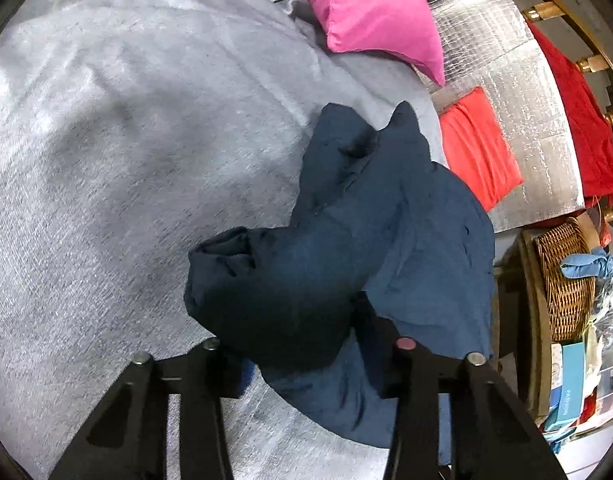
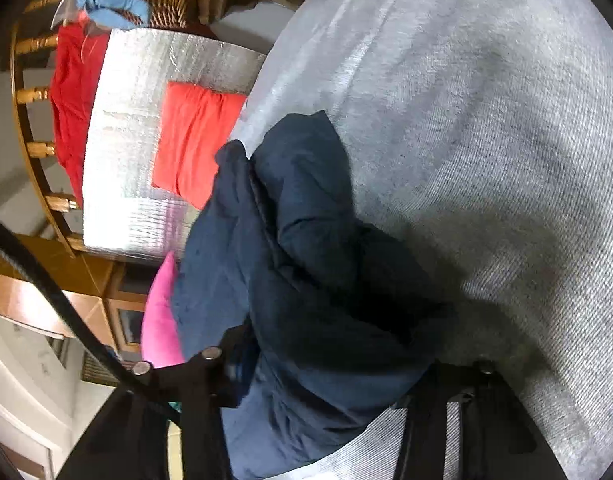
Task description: Fold large clothes
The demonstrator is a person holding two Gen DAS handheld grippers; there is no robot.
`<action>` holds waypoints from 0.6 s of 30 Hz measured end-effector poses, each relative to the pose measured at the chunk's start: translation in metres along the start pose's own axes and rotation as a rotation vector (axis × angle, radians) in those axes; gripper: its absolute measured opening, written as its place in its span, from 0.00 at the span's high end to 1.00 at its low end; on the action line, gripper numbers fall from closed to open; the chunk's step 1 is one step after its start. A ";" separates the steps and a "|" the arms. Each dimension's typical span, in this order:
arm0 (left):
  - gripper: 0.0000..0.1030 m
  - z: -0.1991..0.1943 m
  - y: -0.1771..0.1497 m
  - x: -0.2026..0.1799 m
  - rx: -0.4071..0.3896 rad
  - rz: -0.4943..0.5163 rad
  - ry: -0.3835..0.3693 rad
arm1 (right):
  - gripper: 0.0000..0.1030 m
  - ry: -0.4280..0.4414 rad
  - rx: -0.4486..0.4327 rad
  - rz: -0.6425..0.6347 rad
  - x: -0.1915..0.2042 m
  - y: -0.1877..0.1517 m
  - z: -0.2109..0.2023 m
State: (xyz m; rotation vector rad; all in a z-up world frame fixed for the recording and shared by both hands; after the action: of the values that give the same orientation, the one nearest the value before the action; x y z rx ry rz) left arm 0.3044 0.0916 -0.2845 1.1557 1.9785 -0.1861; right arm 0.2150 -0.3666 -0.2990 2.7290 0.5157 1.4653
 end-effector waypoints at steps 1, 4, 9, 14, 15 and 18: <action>0.64 -0.001 0.000 -0.002 -0.006 0.011 0.002 | 0.55 -0.018 -0.009 -0.028 0.003 -0.001 -0.001; 0.73 -0.006 -0.003 -0.008 -0.027 0.042 0.002 | 0.61 -0.057 -0.043 -0.110 0.013 -0.005 -0.006; 0.80 -0.018 -0.009 -0.014 -0.054 0.108 0.001 | 0.66 -0.060 -0.078 -0.173 0.021 -0.010 -0.018; 0.81 -0.030 -0.017 -0.009 -0.049 0.120 -0.012 | 0.67 -0.063 -0.079 -0.197 0.018 -0.015 -0.033; 0.81 -0.030 -0.018 -0.010 -0.049 0.124 -0.012 | 0.67 -0.064 -0.078 -0.201 0.017 -0.016 -0.037; 0.81 -0.035 -0.025 -0.007 -0.042 0.127 -0.018 | 0.67 -0.063 -0.073 -0.199 0.013 -0.018 -0.048</action>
State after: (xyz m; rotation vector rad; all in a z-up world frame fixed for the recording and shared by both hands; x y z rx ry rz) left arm 0.2665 0.0893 -0.2632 1.2435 1.8774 -0.0886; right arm 0.1779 -0.3534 -0.2638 2.5727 0.6938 1.3200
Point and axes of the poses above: each gripper's, at about its wrist camera, not at the fingertips, and z roughly the way its jaws point, x to its left, y to its top, the point moved 3 cm from there along z, roughly the way its jaws point, and after that the axes turned 3 degrees about -y, right-handed, at the moved point
